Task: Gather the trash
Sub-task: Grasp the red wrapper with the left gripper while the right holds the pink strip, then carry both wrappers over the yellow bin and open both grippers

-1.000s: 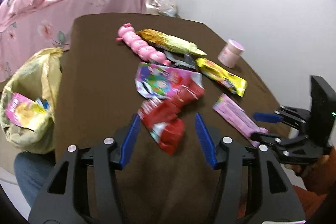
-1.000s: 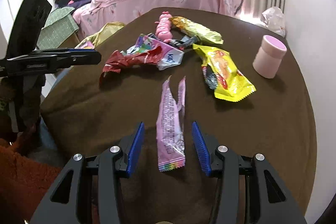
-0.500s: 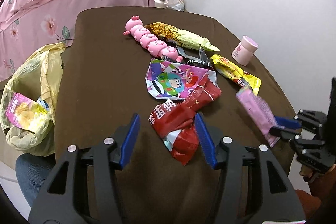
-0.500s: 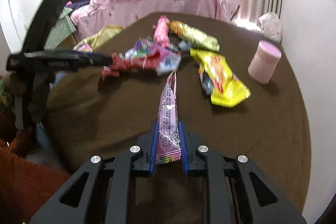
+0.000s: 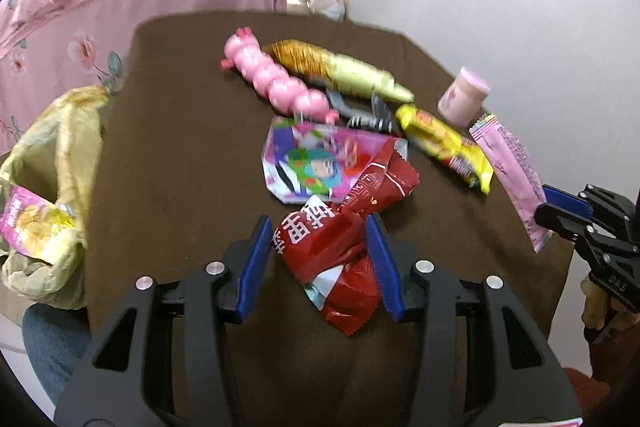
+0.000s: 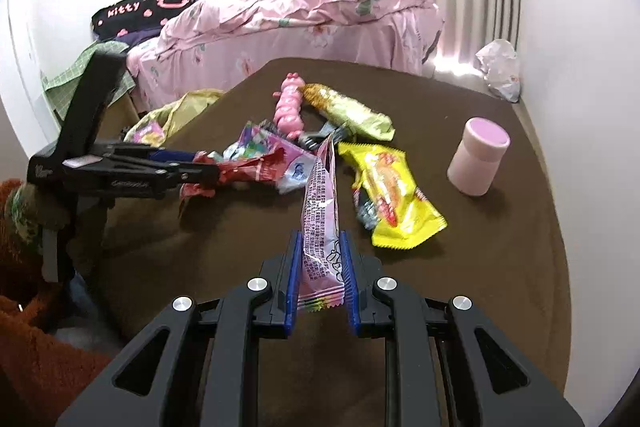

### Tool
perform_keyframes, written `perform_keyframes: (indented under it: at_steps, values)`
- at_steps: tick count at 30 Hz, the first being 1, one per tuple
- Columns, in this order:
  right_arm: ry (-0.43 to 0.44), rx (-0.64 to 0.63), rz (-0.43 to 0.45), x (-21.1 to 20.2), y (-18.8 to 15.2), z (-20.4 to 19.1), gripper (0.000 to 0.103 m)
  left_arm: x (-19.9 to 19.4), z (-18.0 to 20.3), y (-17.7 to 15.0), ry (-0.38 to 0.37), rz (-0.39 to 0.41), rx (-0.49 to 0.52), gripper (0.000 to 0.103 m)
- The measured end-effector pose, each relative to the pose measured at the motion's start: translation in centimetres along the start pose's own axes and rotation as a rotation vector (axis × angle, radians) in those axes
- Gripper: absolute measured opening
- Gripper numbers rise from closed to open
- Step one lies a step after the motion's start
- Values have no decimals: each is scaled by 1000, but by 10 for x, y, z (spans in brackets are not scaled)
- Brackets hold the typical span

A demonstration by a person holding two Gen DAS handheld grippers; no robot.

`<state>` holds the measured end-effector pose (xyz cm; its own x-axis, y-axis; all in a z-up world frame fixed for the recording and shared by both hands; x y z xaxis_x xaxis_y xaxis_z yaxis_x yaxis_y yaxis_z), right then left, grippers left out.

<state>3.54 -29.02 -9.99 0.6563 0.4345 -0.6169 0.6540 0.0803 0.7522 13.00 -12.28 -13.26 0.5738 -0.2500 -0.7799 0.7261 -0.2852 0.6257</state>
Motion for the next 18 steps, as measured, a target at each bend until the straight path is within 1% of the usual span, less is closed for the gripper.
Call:
perform_keyframes:
  at_steps: [4, 7, 8, 11, 13, 16, 18]
  values:
    - [1, -30, 49, -9, 25, -5, 19, -35, -15, 15, 42, 97, -43, 46]
    - [24, -52, 88, -11, 52, -17, 19, -66, -37, 27, 102, 174, -77, 46]
    - [34, -65, 100, -11, 62, -23, 19, -77, -50, 32, 129, 202, -105, 46]
    - [80, -107, 131, -5, 92, -48, 19, -97, -83, 41, 178, 242, -171, 46]
    - [109, -133, 138, -1, 105, -64, 19, -109, -107, 43, 221, 264, -217, 46]
    - [166, -187, 137, 14, 128, -94, 19, -124, -144, 43, 297, 286, -295, 46]
    - [195, -211, 127, 24, 138, -110, 19, -132, -167, 41, 344, 295, -340, 46]
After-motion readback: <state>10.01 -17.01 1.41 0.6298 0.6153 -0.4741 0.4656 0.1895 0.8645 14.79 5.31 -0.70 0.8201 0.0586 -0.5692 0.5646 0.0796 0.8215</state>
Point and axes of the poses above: each gripper's, at about its wrist camera, not at the fingertips, and x roughly the way its jaws point, z to its right, y to its top, the point moved 8 cm from there along x, roughly the way its jaws point, and after that the axes turned 11 degrees about y, right-handed, at the moved point
